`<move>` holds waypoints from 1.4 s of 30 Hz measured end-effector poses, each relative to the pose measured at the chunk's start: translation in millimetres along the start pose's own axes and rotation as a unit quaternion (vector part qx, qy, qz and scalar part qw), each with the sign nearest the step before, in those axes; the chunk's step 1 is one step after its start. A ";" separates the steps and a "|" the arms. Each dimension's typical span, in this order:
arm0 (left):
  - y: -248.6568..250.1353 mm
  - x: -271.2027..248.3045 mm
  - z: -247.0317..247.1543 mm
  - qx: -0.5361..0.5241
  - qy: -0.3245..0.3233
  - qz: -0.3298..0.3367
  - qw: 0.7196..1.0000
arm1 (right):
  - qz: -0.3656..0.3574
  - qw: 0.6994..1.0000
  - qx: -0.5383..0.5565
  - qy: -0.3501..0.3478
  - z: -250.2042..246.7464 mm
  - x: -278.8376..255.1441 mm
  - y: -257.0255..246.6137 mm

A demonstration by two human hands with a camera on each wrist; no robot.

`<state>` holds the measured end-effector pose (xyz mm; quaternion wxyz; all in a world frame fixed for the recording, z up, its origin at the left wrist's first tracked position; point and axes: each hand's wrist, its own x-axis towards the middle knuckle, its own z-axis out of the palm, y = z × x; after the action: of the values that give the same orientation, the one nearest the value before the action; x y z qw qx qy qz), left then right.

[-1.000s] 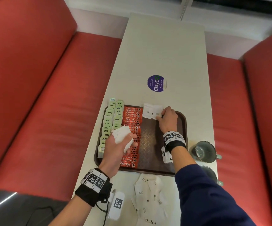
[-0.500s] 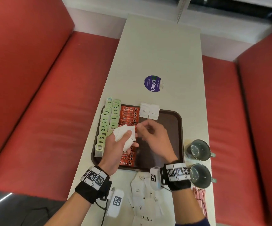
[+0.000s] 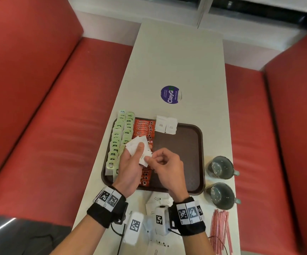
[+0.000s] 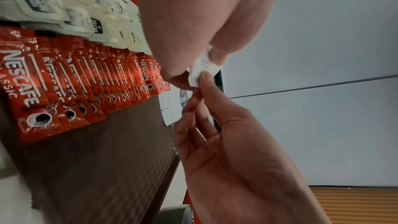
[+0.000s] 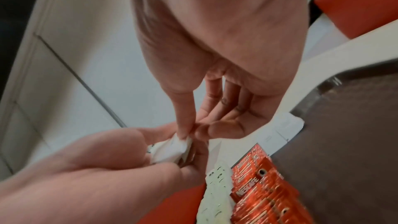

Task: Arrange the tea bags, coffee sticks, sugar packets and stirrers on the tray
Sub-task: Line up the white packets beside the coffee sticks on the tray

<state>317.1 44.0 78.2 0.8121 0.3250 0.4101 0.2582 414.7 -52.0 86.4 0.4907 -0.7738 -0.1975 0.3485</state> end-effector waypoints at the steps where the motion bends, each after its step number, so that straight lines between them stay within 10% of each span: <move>1: 1.4 0.6 -1.0 -0.002 -0.002 -0.001 1.000 | -0.004 1.000 -0.003 -0.003 -2.1 0.0 -0.2; 8: 7.8 4.9 -5.8 0.000 0.017 0.003 1.000 | 0.012 0.989 0.144 0.029 -24.5 -1.3 -5.3; 12: 9.5 5.1 -5.0 0.004 0.004 -0.012 1.000 | -0.198 0.970 -0.026 0.140 -30.6 -6.3 -20.0; 18: 14.0 3.6 10.2 0.042 -0.040 0.012 0.998 | -0.326 0.910 -0.247 0.070 -18.7 -2.9 7.5; 28: 8.9 9.7 1.2 0.168 -0.028 0.071 0.983 | -0.128 0.990 0.000 0.065 -29.2 -2.7 -3.5; 42: 8.6 12.8 -16.8 0.066 0.008 -0.001 0.998 | -0.004 0.980 -0.085 0.177 -36.8 114.2 40.6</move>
<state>308.6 63.7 70.5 0.7859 0.3753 0.4330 0.2326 517.7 -18.8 20.7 0.4514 -0.8616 -0.1396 0.1856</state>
